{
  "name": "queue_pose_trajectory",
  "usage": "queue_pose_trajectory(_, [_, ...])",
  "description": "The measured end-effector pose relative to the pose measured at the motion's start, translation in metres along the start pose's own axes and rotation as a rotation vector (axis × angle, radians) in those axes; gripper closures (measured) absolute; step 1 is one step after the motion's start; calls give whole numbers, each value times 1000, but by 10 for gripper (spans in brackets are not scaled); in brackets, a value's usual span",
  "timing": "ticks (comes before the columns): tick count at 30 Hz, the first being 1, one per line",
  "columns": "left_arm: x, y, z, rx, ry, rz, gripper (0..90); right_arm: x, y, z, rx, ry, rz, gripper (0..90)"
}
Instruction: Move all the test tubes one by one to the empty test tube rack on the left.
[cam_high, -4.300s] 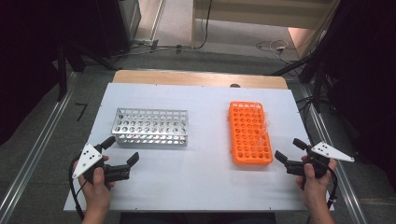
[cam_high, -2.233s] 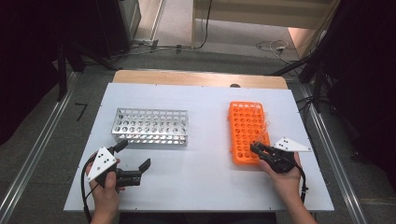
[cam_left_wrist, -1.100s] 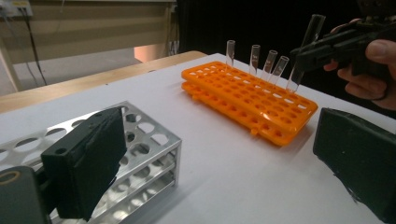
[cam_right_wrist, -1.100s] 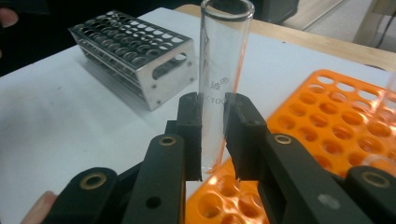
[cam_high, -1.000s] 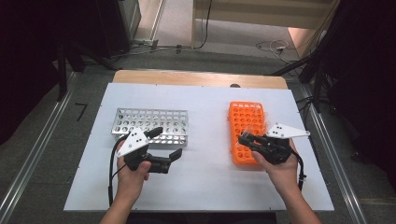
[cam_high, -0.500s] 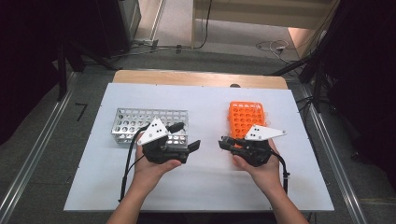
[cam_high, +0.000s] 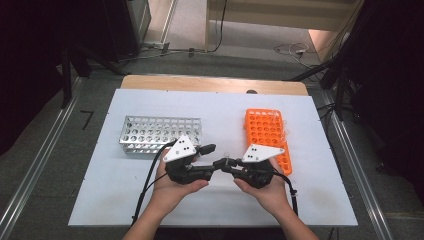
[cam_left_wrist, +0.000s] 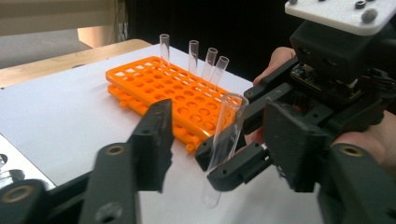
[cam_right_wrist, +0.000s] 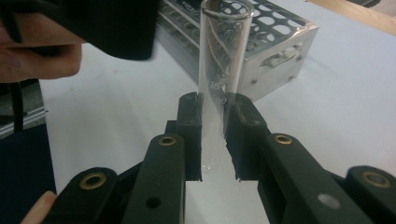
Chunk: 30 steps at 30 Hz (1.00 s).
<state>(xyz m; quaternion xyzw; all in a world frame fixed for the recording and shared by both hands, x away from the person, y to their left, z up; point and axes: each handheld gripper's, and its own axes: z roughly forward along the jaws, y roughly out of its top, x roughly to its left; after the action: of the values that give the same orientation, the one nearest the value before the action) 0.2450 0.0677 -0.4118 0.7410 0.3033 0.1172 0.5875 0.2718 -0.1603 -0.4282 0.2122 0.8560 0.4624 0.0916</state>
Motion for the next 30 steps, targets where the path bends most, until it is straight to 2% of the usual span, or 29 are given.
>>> queue_pose_trajectory(4, [-3, 0, 0, 12, -5, 13, 539, 7, 1, 4, 12, 5, -23, 741])
queue_pose_trajectory(12, [-6, -2, 4, 42, -25, 24, 656, 13, 2, 6, 17, 15, -34, 741])
queue_pose_trajectory(18, [-7, -2, 5, 46, -21, 28, 720, 14, 2, 6, 19, 17, -42, 741])
queue_pose_trajectory(30, [-6, -2, 5, 62, -2, 30, 752, 13, 1, 7, 22, 17, -33, 741])
